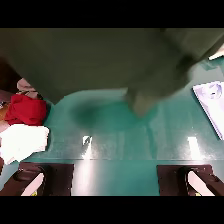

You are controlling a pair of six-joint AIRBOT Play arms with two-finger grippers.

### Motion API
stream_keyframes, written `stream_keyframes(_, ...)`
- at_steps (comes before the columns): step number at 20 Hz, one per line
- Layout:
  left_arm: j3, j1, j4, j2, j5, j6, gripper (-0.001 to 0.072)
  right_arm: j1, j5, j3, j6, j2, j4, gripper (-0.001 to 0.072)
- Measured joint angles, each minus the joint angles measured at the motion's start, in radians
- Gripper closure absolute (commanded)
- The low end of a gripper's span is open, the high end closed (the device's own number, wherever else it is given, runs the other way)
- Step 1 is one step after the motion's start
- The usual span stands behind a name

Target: Fold the shirts.

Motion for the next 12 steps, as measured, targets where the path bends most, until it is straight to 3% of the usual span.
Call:
stream_keyframes(6,0.234,0.000,-0.118,0.001,0.039,0.000,0.0683,-0.124,-0.078,0.192,0.006,0.124,-0.006,0.0697)
stream_keyframes(12,0.277,0.000,-0.235,-0.037,-0.083,0.006,0.0683,-0.238,0.121,0.344,0.039,0.076,-0.003,0.0698)
